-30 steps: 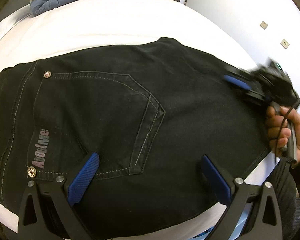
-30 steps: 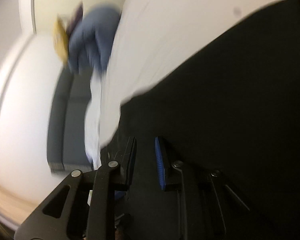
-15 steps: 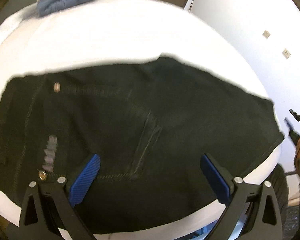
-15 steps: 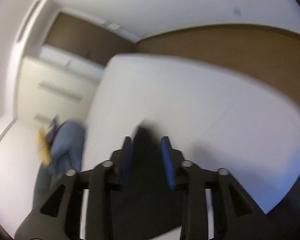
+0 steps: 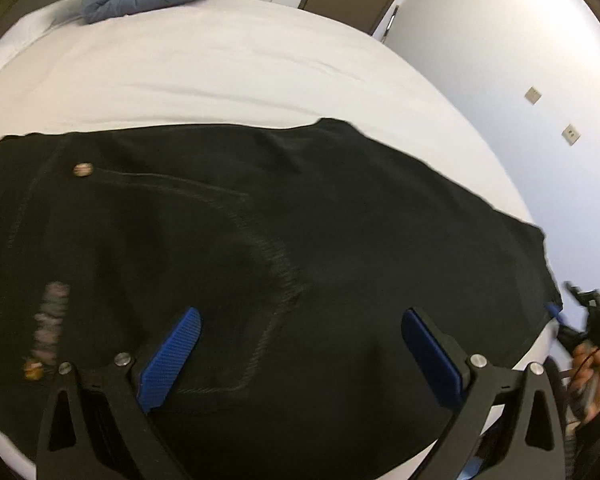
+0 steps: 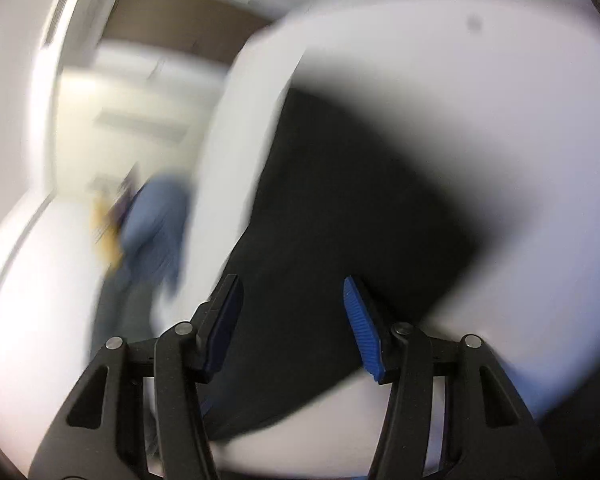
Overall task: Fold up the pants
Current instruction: 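Grasp the jeans leg hem with the right gripper and lift it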
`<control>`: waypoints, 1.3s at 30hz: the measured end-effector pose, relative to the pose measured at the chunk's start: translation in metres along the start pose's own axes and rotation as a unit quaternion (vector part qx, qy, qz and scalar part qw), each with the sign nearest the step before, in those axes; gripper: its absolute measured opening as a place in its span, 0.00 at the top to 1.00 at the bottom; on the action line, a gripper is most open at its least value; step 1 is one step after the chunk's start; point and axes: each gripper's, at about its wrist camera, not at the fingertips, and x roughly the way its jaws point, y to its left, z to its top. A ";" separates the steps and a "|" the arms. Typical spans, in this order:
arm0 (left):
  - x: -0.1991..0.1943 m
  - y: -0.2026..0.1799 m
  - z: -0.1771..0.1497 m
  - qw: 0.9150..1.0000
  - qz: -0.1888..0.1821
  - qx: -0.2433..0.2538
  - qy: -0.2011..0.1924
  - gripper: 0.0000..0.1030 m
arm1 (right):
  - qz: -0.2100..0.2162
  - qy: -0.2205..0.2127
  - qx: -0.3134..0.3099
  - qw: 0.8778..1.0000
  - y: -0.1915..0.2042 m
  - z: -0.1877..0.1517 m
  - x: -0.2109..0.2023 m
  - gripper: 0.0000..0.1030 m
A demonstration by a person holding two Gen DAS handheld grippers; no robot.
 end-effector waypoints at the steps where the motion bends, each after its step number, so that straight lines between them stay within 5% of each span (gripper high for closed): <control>1: -0.003 0.002 0.000 1.000 0.008 -0.004 0.000 0.01 | -0.013 -0.022 -0.004 1.000 0.000 0.007 -0.021 0.45; 2: -0.007 0.004 0.001 1.000 0.014 -0.008 -0.002 0.01 | -0.037 -0.044 -0.016 0.998 0.009 0.006 -0.032 0.34; 4: -0.015 0.005 0.003 1.000 0.013 -0.017 -0.015 0.01 | -0.061 -0.072 -0.030 0.995 0.011 0.013 -0.063 0.29; 7: -0.014 -0.005 0.009 0.999 -0.006 -0.026 -0.025 0.01 | -0.020 -0.040 0.028 0.999 -0.012 0.001 -0.082 0.29; 12: 0.002 -0.038 0.013 1.000 -0.028 0.000 -0.013 0.01 | -0.032 0.008 0.081 0.996 -0.025 -0.037 -0.028 0.29; 18: 0.013 -0.045 0.012 0.999 -0.033 -0.001 0.002 0.01 | 0.016 -0.024 0.155 0.987 -0.038 -0.051 0.010 0.29; 25: 0.008 -0.057 0.016 0.998 -0.057 -0.004 -0.010 0.01 | 0.088 -0.074 0.208 0.971 -0.054 -0.059 0.019 0.48; 32: 0.024 -0.077 0.021 0.998 -0.068 0.007 0.003 0.01 | 0.087 -0.066 0.204 0.973 -0.061 -0.067 0.020 0.88; 39: 0.033 -0.076 0.016 0.998 -0.067 0.007 0.011 0.01 | 0.037 -0.070 0.140 0.987 -0.039 -0.075 0.013 0.93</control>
